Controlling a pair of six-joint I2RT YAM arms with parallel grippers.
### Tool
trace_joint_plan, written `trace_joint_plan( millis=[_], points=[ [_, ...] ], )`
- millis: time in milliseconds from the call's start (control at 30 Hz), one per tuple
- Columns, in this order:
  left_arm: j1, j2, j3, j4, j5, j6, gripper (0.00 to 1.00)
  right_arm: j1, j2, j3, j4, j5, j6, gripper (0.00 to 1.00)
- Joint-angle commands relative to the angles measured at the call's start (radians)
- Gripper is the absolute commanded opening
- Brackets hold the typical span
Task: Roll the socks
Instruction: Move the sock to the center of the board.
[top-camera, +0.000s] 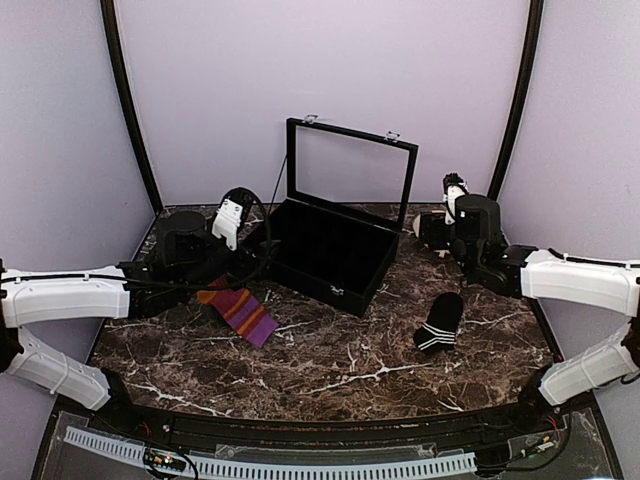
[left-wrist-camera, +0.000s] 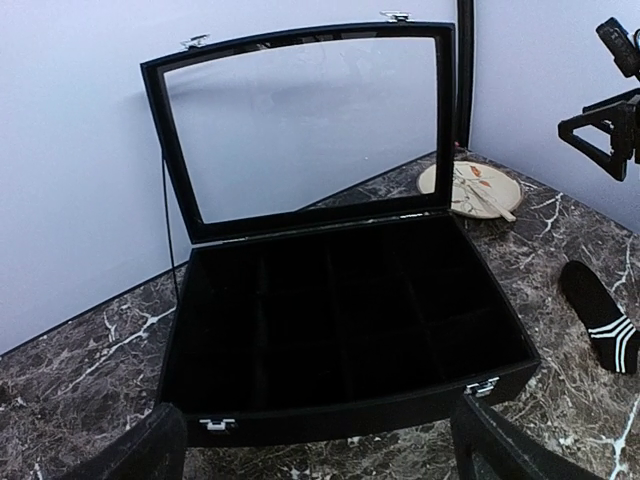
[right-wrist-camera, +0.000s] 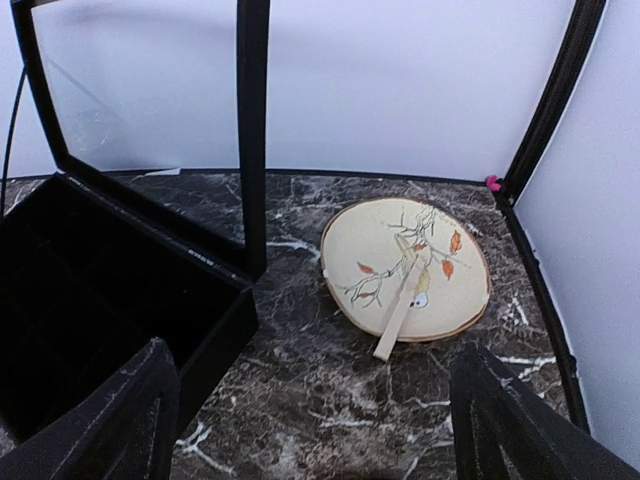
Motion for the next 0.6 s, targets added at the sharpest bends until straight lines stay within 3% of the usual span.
trace_joint_plan(
  millis=[0,233,567],
  points=[
    [-0.047,-0.002,0.03,-0.068,-0.026,-0.033,0.94,0.044,-0.08,-0.066,-0.134,-0.09,0.06,0.86],
    [-0.151,0.056,0.073,-0.15,-0.034,-0.085,0.94,0.148,-0.09,-0.052,-0.51,-0.063,0.284,0.81],
    [-0.19,0.097,0.107,-0.222,0.008,-0.242,0.94,0.273,-0.016,-0.007,-0.774,-0.135,0.492,0.75]
  ],
)
